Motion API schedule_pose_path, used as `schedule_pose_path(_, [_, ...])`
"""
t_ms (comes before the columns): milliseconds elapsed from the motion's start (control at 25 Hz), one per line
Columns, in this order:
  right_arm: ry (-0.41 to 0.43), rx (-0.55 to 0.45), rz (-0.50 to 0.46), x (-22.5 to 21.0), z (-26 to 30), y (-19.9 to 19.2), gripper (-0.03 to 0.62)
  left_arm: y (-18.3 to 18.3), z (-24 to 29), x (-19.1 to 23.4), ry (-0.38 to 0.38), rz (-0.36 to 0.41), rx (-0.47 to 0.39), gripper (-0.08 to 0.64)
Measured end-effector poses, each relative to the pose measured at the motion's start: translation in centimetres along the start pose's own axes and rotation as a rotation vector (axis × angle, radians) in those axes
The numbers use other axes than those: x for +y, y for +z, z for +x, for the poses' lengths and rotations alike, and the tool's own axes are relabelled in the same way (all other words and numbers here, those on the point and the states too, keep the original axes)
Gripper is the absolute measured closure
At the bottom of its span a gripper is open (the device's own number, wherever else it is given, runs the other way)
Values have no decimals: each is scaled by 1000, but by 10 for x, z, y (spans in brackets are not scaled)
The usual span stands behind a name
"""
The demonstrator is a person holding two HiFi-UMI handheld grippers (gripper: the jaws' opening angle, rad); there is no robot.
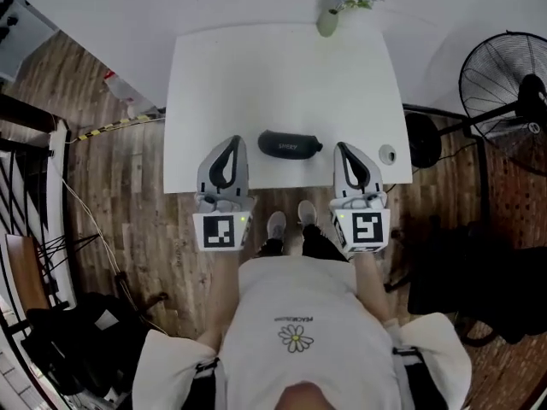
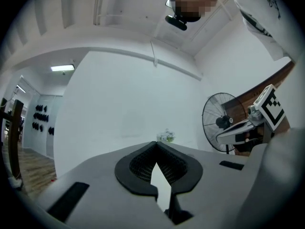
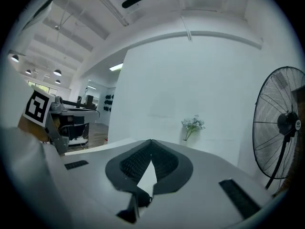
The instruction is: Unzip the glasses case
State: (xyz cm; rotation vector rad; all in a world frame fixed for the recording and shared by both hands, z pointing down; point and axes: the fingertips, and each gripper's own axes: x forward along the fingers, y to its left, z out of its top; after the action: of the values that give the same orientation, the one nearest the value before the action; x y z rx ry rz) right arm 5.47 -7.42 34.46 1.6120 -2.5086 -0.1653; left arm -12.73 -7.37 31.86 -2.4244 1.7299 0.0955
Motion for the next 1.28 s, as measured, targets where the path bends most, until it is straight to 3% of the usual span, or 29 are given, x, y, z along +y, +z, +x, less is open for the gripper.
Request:
schedule_pose_path(320, [93, -7, -2, -11, 35, 7, 585, -22, 25, 4, 18, 47, 47, 548])
schedule_pose_path(560, [157, 36, -37, -14, 38, -27, 584, -59, 39, 0, -15, 27, 129, 548])
schedule_pose_path(680, [195, 138, -42, -4, 36, -63, 585, -95, 48, -1, -56, 76, 226, 547])
schedule_pose_path(920, [284, 316, 4, 18, 34, -129, 585, -171, 61, -4, -157, 56, 419, 548])
schedule_pose_path(1280, [376, 490, -11, 46, 28, -193, 586, -235, 61, -1, -276, 81, 571, 548])
